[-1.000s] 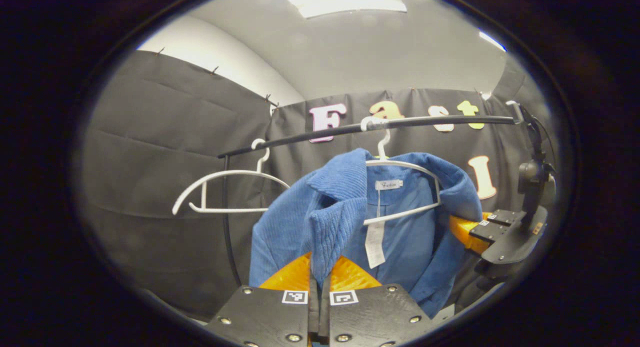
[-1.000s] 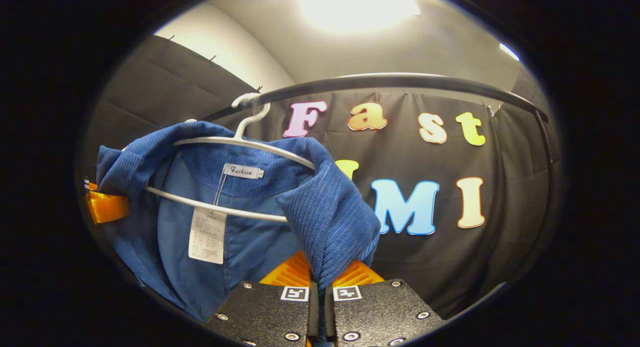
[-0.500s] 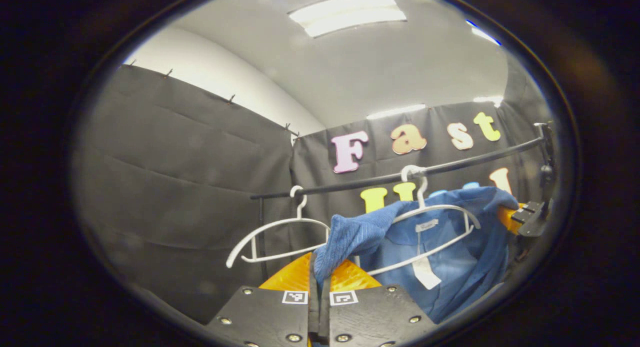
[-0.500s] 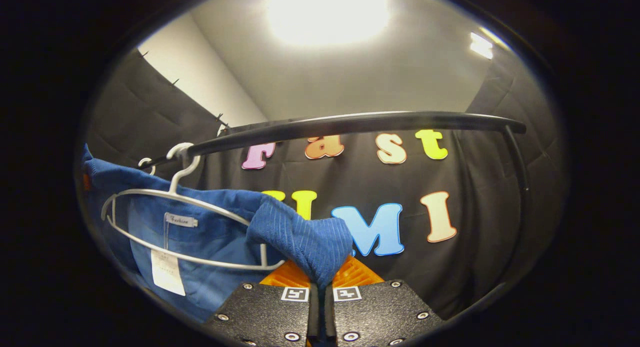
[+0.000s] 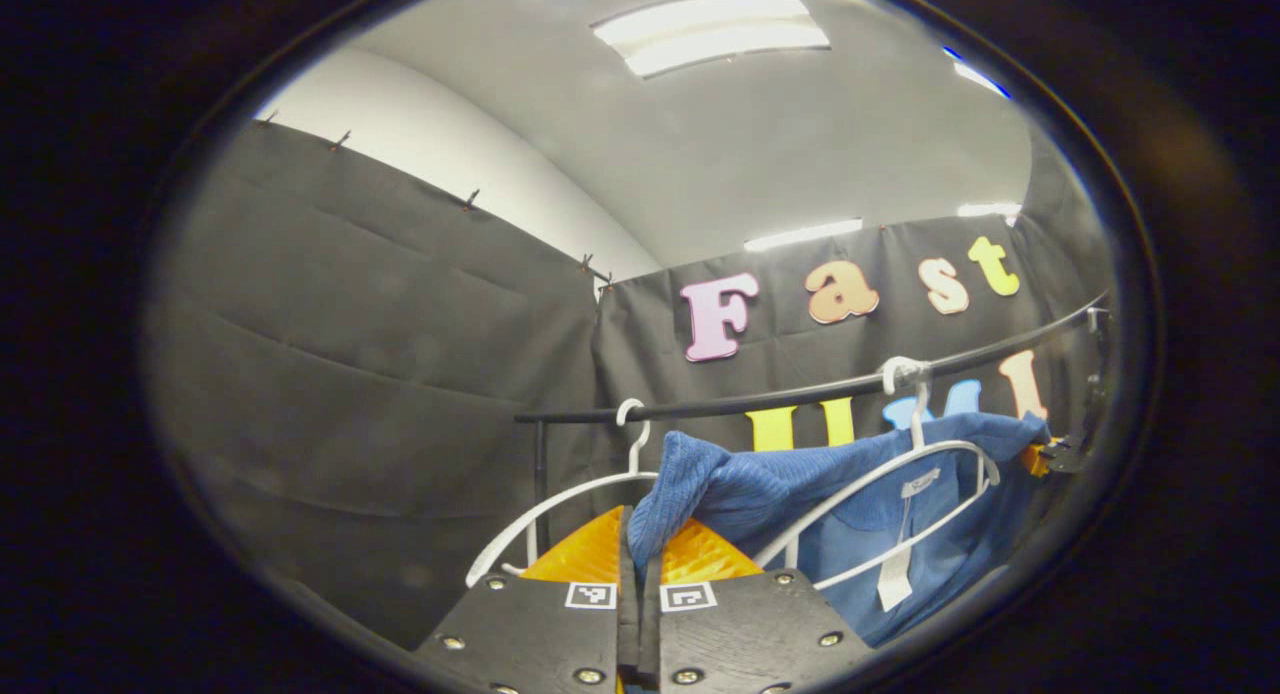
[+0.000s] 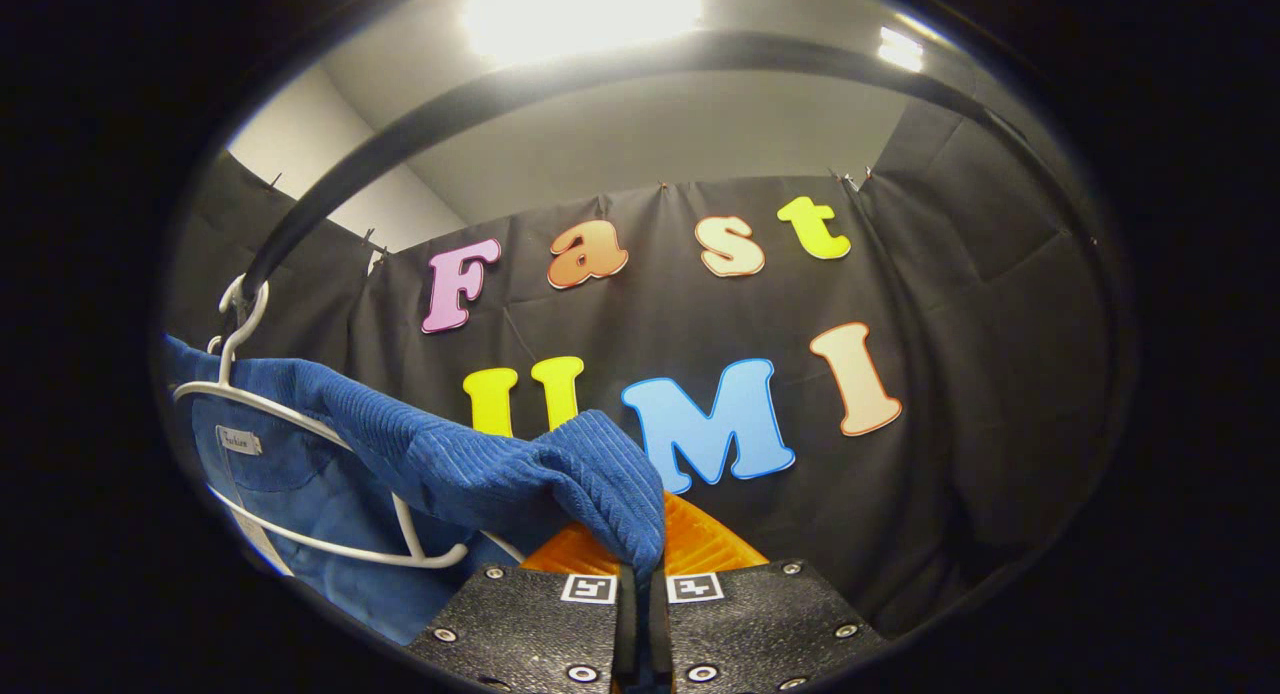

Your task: Grasp the clothes on the hanger with both hands and then place them into the laundry hamper below.

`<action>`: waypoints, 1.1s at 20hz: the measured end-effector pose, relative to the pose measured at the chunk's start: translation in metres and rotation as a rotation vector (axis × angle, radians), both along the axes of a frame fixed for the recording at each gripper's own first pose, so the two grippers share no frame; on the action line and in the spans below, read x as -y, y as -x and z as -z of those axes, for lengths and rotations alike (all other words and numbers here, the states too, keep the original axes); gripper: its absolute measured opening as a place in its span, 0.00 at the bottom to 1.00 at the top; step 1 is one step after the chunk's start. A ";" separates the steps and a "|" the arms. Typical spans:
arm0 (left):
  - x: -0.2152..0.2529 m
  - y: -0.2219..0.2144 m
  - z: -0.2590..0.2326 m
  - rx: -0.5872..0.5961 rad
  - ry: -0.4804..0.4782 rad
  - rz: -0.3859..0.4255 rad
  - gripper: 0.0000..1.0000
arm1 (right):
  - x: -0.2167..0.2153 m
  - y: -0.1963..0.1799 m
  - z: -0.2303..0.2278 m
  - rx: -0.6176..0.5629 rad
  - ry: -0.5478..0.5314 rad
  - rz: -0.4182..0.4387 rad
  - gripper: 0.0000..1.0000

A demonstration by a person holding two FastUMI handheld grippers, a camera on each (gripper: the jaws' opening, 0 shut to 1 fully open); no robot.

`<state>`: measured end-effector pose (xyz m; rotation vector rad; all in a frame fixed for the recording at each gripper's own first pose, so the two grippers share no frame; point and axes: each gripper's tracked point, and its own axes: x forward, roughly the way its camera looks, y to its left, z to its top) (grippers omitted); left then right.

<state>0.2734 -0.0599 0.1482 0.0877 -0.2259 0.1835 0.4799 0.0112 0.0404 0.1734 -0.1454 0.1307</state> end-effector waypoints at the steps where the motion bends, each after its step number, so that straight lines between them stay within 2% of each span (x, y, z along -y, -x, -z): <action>1: -0.006 -0.010 0.002 -0.006 0.018 0.002 0.00 | -0.001 -0.006 0.003 -0.006 -0.001 -0.010 0.04; 4: -0.020 -0.043 0.021 -0.064 0.010 -0.001 0.02 | -0.007 -0.015 0.011 -0.017 0.011 -0.029 0.04; 8: -0.021 -0.059 0.059 -0.161 -0.031 0.010 0.00 | -0.011 -0.016 0.033 -0.092 0.025 -0.042 0.04; 10: -0.025 -0.063 0.081 -0.200 -0.001 0.007 0.01 | -0.009 -0.024 0.061 -0.160 0.035 -0.023 0.05; 13: -0.026 -0.079 0.128 -0.273 0.080 0.022 0.01 | -0.006 -0.026 0.114 -0.310 -0.003 -0.063 0.05; 14: -0.027 -0.080 0.145 -0.295 0.095 0.022 0.02 | -0.006 -0.023 0.127 -0.338 0.015 -0.067 0.05; 18: -0.037 -0.055 0.200 -0.366 0.099 -0.005 0.01 | -0.007 -0.003 0.170 -0.388 0.116 -0.098 0.05; 22: -0.044 -0.016 0.244 -0.427 0.117 -0.038 0.00 | -0.008 0.019 0.203 -0.442 0.154 -0.120 0.05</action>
